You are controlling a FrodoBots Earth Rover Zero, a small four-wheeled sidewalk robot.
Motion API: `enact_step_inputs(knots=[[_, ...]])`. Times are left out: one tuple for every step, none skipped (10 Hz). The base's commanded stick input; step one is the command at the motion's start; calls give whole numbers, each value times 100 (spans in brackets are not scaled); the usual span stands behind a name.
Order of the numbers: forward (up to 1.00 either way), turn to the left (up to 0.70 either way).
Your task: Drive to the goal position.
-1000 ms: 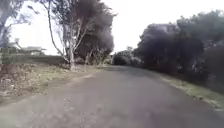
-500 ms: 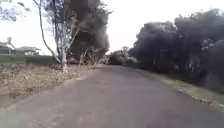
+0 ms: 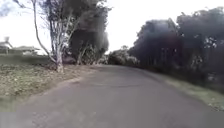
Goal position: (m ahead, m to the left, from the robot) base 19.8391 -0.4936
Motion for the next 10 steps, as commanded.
enact_step_inputs(knots=[[70, -6], [70, -5], [70, 0], [70, 0], [70, 0], [70, 0], [70, 0], [70, 0], [70, 0], [70, 0]])
